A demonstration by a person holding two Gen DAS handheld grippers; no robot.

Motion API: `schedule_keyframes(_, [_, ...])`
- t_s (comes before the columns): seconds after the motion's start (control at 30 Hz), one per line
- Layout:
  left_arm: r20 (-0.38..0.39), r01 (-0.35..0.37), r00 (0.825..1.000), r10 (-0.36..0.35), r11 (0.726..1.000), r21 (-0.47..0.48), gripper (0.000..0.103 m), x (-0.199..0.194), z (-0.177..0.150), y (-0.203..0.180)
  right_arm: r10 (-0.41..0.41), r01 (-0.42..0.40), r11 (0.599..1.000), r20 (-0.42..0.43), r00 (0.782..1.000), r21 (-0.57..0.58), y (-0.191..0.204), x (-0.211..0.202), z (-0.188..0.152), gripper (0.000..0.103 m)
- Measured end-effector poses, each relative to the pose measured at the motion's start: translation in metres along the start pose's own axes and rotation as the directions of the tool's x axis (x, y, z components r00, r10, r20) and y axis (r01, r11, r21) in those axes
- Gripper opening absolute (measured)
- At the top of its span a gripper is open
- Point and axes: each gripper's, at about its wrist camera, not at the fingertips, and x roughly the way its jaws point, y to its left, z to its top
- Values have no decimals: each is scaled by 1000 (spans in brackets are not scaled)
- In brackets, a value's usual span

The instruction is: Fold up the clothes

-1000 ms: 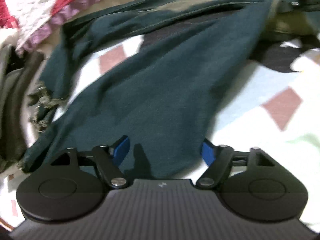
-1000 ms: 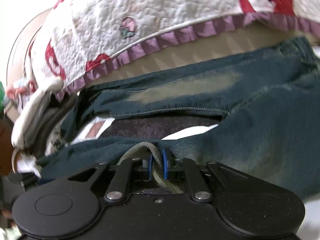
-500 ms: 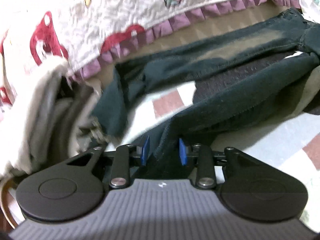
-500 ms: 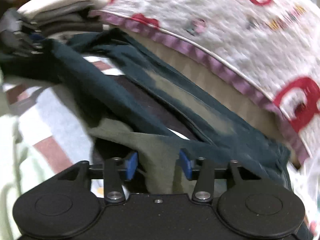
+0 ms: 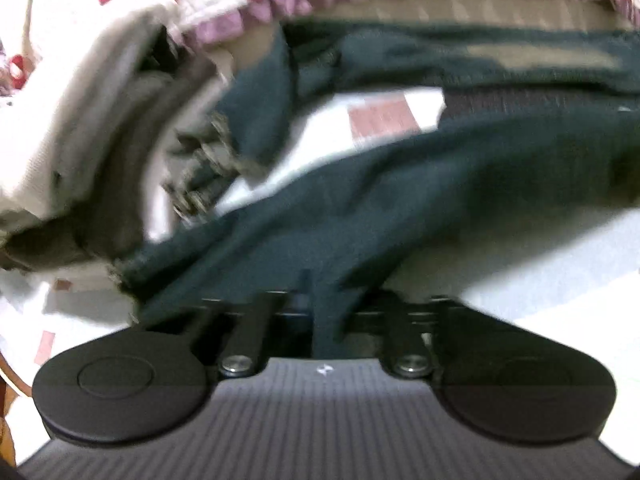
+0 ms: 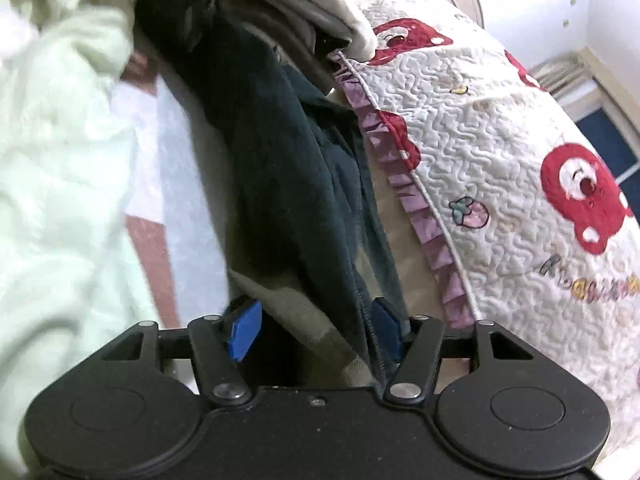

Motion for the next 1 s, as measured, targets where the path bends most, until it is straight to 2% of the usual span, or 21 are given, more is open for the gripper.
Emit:
schedule_keyframes(0.03, [31, -14, 999, 14, 1000, 1, 8, -11, 7, 2, -22, 22, 1000, -1, 1000, -21, 2, 5, 0, 59])
schedule_keyframes(0.07, [64, -18, 998, 17, 1000, 18, 7, -27, 16, 3, -79, 78, 994, -6, 997, -75, 7, 13, 0, 49])
schedule_keyframes(0.1, [97, -22, 995, 19, 999, 34, 7, -43, 25, 5, -92, 92, 993, -3, 996, -79, 9, 14, 1, 38])
schedule_keyframes(0.13, [130, -27, 991, 20, 998, 50, 7, -59, 34, 6, -105, 105, 991, 1, 994, -83, 11, 14, 1, 5])
schedule_keyframes(0.2, [196, -38, 980, 21, 996, 82, 7, -92, 52, 9, -117, 118, 992, 14, 993, -37, 5, 7, 2, 2])
schedule_keyframes(0.27, [252, -40, 968, 10, 993, 115, 7, -124, 72, 14, -154, 151, 985, 35, 987, 87, -18, -18, 2, 2])
schedule_keyframes(0.3, [256, -15, 966, -20, 991, 133, 8, -138, 84, 19, -173, 163, 972, 46, 984, 169, -34, -32, 0, 0])
schedule_keyframes(0.37, [225, 66, 970, -94, 990, 128, 9, -152, 112, 34, -208, 166, 917, 79, 975, 362, -70, -58, -6, 0])
schedule_keyframes(0.4, [203, 111, 970, -133, 987, 116, 11, -157, 126, 42, -203, 131, 855, 91, 975, 502, -91, -68, -16, 0])
schedule_keyframes(0.47, [126, 179, 974, -186, 982, 65, 13, -145, 152, 53, -200, 84, 688, 77, 977, 721, -125, -79, -37, 0])
schedule_keyframes(0.53, [50, 186, 981, -187, 982, 20, 15, -110, 167, 56, -138, 54, 558, 28, 990, 828, -141, -68, -61, 0])
schedule_keyframes(0.6, [11, 136, 991, -137, 990, 26, 20, -61, 170, 47, -16, 15, 421, -9, 1000, 907, -149, -46, -85, 4])
schedule_keyframes(0.63, [3, 104, 995, -104, 994, 36, 21, -38, 168, 42, 37, -7, 345, -6, 999, 939, -148, -36, -95, 9])
schedule_keyframes(0.67, [6, 72, 997, -72, 996, 52, 23, -16, 164, 36, 89, -25, 266, 1, 996, 964, -148, -27, -104, 10])
schedule_keyframes(0.73, [11, 7, 1000, -8, 997, 83, 26, 28, 155, 25, 131, -24, 216, -5, 991, 976, -138, -24, -111, 11])
schedule_keyframes(0.8, [45, 9, 999, -12, 998, 59, 31, 47, 146, 25, 173, -20, 167, -10, 985, 986, -129, -21, -118, 15])
schedule_keyframes(0.83, [69, 28, 997, -30, 999, 34, 34, 51, 141, 28, 181, -18, 174, -14, 983, 985, -125, -21, -117, 26])
schedule_keyframes(0.87, [90, 54, 994, -55, 998, 9, 47, 54, 137, 31, 189, -17, 182, -18, 982, 983, -120, -21, -116, 36])
schedule_keyframes(0.9, [101, 88, 991, -86, 996, -21, 57, 52, 132, 38, 196, -16, 190, -22, 980, 982, -116, -21, -115, 40])
schedule_keyframes(0.93, [105, 118, 988, -111, 991, -68, 59, 49, 128, 46, 211, -27, 185, -13, 977, 982, -112, -21, -112, 45])
schedule_keyframes(1.0, [109, 197, 978, -178, 959, -205, 60, 41, 114, 68, 247, -57, 184, 10, 969, 981, -107, -18, -104, 46])
